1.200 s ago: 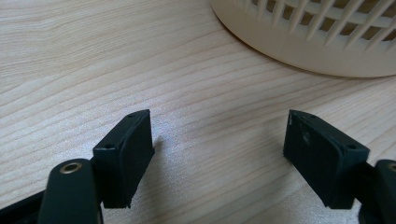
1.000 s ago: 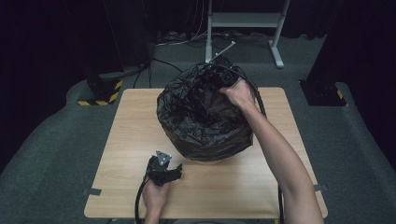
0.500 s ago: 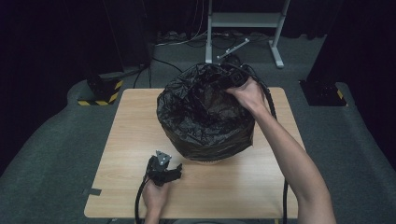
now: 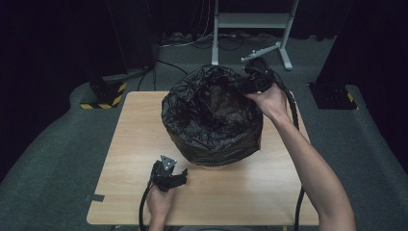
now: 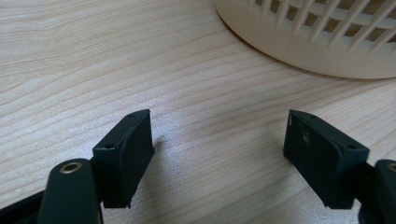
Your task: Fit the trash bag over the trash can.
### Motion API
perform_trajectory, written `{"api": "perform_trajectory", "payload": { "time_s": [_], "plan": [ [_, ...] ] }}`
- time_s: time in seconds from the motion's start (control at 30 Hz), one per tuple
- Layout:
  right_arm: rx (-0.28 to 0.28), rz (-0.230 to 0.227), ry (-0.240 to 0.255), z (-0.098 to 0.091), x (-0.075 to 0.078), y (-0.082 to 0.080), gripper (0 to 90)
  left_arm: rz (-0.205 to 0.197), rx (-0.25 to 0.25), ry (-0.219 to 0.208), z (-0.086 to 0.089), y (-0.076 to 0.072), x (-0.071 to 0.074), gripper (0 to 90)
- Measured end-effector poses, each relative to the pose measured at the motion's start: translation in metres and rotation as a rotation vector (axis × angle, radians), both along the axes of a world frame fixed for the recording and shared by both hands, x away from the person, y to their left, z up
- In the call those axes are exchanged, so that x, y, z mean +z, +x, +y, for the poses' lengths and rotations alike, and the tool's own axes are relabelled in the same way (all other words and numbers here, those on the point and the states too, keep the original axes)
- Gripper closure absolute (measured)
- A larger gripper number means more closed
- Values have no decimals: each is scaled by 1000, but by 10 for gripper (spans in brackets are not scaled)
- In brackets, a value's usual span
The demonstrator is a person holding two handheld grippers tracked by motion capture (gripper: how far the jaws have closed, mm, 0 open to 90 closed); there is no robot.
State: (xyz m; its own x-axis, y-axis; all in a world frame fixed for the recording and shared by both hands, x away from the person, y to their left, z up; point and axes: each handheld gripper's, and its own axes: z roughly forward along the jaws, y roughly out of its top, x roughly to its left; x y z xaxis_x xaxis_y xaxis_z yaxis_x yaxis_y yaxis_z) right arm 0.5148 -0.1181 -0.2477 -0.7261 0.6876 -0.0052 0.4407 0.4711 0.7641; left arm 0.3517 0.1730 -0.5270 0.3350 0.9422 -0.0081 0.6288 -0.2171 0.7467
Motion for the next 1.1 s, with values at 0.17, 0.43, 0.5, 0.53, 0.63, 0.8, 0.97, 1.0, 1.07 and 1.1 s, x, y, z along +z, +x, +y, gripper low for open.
{"api": "perform_trajectory", "payload": {
  "time_s": [0.17, 0.43, 0.5, 0.53, 0.63, 0.8, 0.97, 1.0, 1.07, 1.1],
  "plan": [
    [-6, -20, 24, -12, 2, -9, 562, -1, 0, 0, 0, 0, 0, 240],
    [-17, -47, 58, -32, 1, -22, 555, -1, 0, 1, 0, 0, 0, 239],
    [-24, -48, 65, -38, 0, -23, 553, 0, 1, -2, 0, 0, 0, 239],
    [-28, -45, 71, -40, -1, -24, 551, -1, 2, -3, 0, 0, 0, 239],
    [-39, -47, 90, -47, -3, -26, 547, 0, 1, -2, 0, 0, 0, 239],
    [-48, -54, 110, -59, -5, -29, 547, -1, 1, -1, 0, 0, 0, 239],
    [-60, -57, 123, -71, -9, -35, 547, -1, 1, -1, 0, 0, 0, 239],
    [-62, -55, 127, -75, -10, -36, 547, 0, 1, -1, 0, 0, 0, 239],
    [-69, -52, 134, -80, -12, -37, 546, 0, 1, -1, 0, 0, 0, 240],
    [-70, -52, 136, -81, -13, -37, 547, -1, 1, -1, 0, 0, 0, 239]
  ]
}}
